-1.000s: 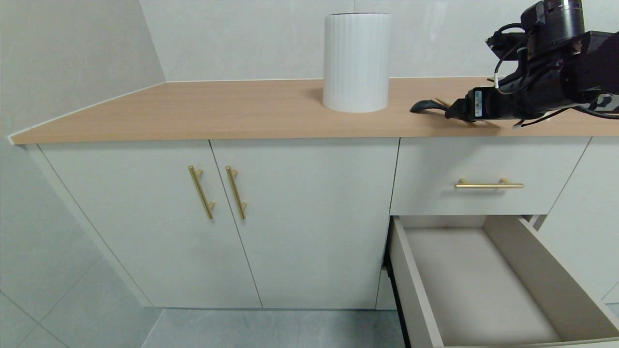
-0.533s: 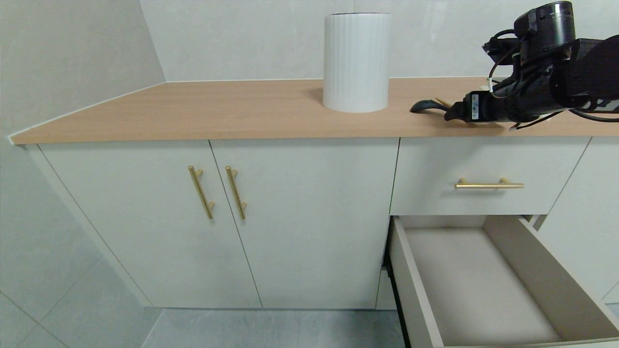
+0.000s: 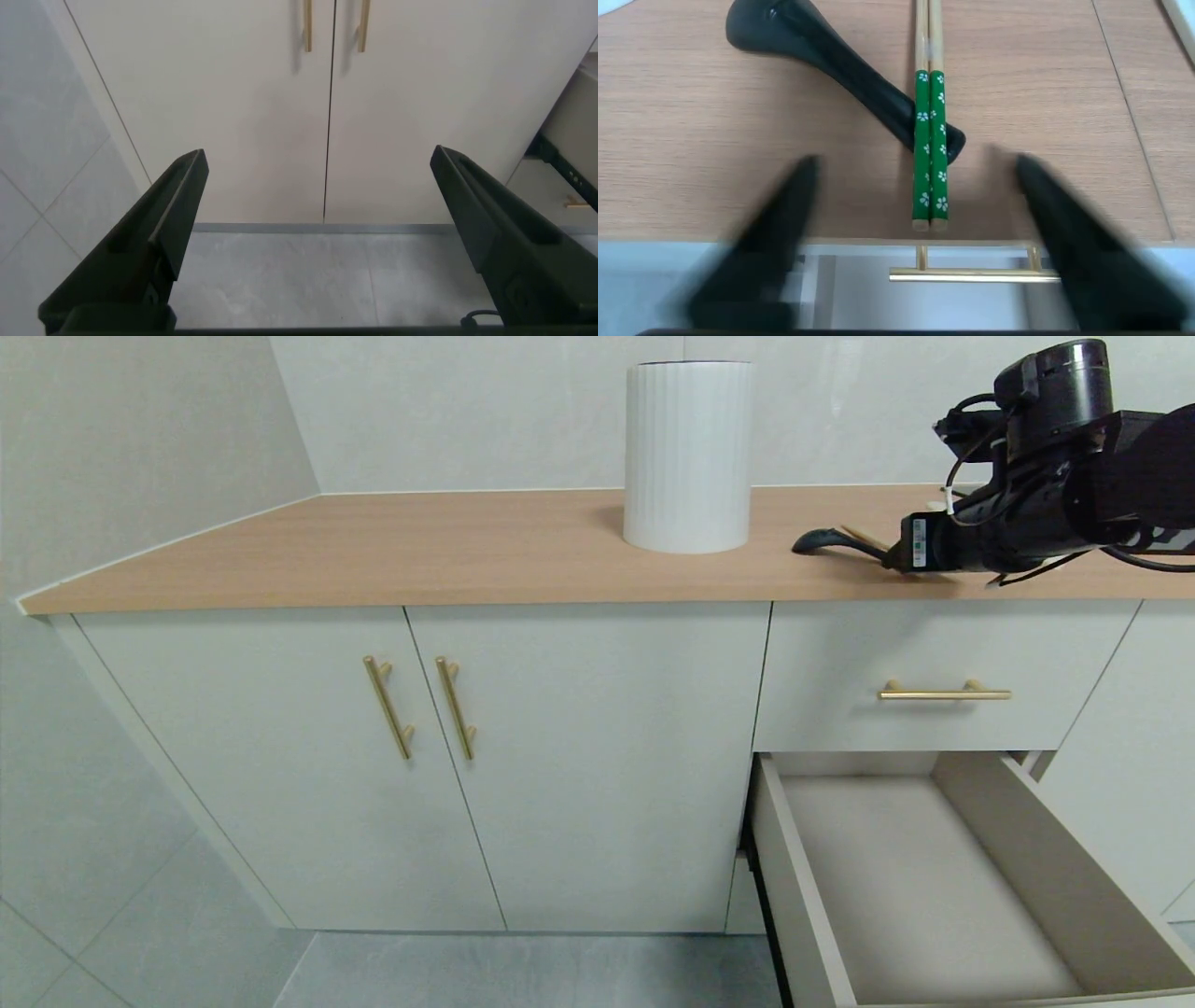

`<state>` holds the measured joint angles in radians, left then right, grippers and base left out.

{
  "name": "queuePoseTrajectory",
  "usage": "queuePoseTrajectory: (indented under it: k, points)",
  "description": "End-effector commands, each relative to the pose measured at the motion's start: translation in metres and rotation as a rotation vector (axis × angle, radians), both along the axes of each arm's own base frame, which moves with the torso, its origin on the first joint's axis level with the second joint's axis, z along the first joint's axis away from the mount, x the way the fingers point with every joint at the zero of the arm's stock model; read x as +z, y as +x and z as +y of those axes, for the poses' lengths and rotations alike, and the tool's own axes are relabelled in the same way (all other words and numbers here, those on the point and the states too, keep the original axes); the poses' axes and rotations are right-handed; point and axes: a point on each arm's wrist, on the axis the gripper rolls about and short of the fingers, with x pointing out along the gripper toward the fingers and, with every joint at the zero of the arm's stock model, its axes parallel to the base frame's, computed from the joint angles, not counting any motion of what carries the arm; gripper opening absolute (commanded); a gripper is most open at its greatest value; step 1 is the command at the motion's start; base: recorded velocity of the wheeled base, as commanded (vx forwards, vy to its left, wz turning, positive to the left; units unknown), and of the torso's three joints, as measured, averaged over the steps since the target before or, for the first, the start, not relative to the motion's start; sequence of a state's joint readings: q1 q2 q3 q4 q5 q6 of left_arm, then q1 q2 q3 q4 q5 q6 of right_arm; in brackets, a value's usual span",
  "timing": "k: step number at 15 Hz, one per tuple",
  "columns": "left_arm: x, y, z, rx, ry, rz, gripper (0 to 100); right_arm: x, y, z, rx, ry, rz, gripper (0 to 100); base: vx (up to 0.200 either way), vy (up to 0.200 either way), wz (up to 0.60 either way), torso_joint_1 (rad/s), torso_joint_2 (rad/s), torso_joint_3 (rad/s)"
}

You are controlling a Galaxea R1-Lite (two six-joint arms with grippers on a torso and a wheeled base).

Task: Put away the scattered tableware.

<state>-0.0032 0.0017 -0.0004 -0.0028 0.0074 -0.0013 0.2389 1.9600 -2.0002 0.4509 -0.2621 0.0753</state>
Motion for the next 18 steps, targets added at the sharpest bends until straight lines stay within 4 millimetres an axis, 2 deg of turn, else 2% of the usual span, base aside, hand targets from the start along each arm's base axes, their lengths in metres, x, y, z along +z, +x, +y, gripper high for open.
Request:
queuePoseTrajectory:
  k: [1, 8, 11, 13, 16, 17, 18]
  points:
    - [0.0, 0.0, 0.0, 0.0, 0.0, 0.0, 100, 0.0, 0.0, -0.002, -0.004, 0.0, 0.001, 0, 0.0, 0.0, 0.0, 0.0, 0.0, 0.0]
    - [0.0, 0.0, 0.0, 0.0, 0.0, 0.001, 100, 0.008, -0.006, -0.004, -0.006, 0.004, -0.019, 0, 0.0, 0.0, 0.0, 0.0, 0.0, 0.0]
    - [0.0, 0.0, 0.0, 0.0, 0.0, 0.001, 100, 0.018, -0.014, -0.006, -0.011, 0.021, -0.052, 0, 0.0, 0.0, 0.0, 0.0, 0.0, 0.0]
    - [0.0, 0.0, 0.0, 0.0, 0.0, 0.001, 100, 0.032, -0.026, -0.009, -0.013, 0.038, -0.101, 0, 0.0, 0.0, 0.0, 0.0, 0.0, 0.0]
    - [0.0, 0.0, 0.0, 0.0, 0.0, 0.0, 100, 0.081, -0.087, -0.023, -0.011, 0.071, -0.226, 0, 0.0, 0.0, 0.0, 0.0, 0.0, 0.0]
    - [0.0, 0.0, 0.0, 0.0, 0.0, 0.001, 100, 0.091, -0.125, -0.031, -0.001, 0.072, -0.228, 0, 0.0, 0.0, 0.0, 0.0, 0.0, 0.0]
    - [0.0, 0.0, 0.0, 0.0, 0.0, 0.001, 100, 0.094, -0.155, -0.038, 0.0, 0.071, -0.222, 0, 0.0, 0.0, 0.0, 0.0, 0.0, 0.0]
